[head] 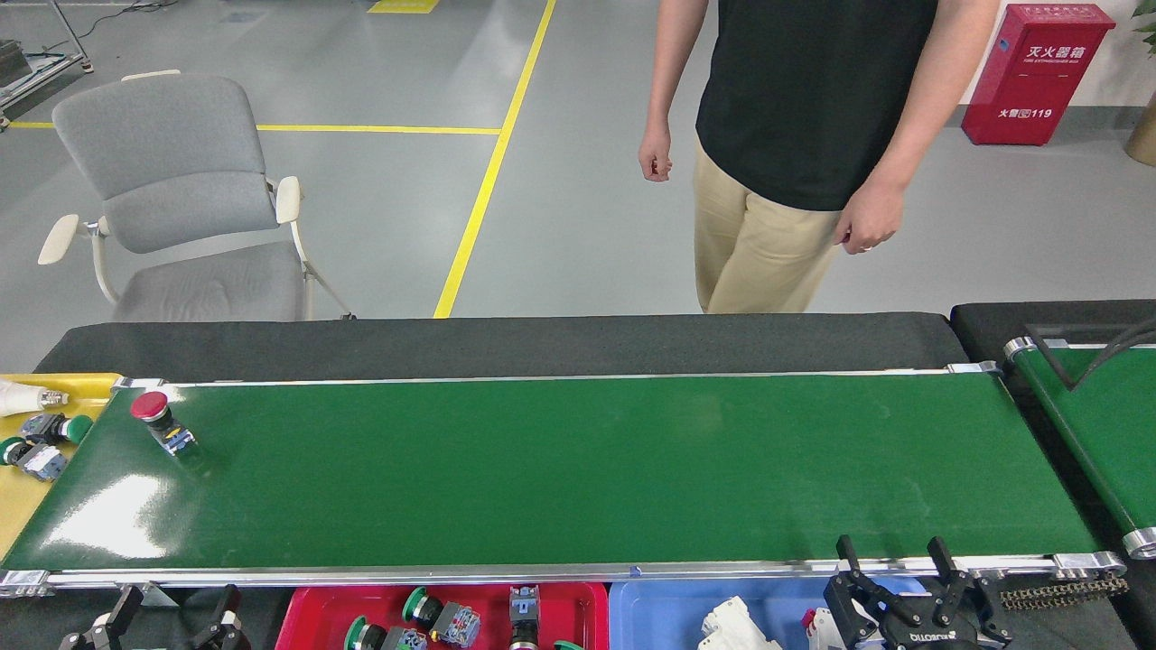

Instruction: Pick switch part from conveyor to tray

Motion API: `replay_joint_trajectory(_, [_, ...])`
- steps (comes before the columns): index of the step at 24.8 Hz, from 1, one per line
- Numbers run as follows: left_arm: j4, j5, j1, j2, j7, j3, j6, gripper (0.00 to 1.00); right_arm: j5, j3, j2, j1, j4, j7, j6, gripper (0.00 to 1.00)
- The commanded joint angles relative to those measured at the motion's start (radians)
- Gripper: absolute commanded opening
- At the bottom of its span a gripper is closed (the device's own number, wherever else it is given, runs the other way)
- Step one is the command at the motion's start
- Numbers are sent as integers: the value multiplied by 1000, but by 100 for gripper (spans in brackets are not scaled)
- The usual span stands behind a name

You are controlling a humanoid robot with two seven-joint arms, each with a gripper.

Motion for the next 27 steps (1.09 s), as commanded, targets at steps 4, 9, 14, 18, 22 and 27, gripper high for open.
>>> replay_joint_trajectory(4, [-8,5,-2,4,37,6,5,100,0,-3,-10,-17,-15,3,-17,98])
replay_joint_trajectory(9, [-9,20,7,7,37,22,0,100,1,0,-4,-31,-15,1,-19,98])
replay_joint_trajectory(14, [-8,20,6,10,37,16,0,100,1,0,-4,-31,-15,-5,-22,98])
replay_joint_trajectory(18, [-9,20,6,10,37,14,0,100,1,0,-7,-36,-15,-14,-25,98])
replay_joint_trajectory(22, [-9,20,-4,14,37,20,0,100,1,0,-10,-33,-15,-65,-100,98])
replay_joint_trajectory(27, [-6,19,-4,17,37,23,0,100,1,0,-9,-25,-15,-71,-129,98])
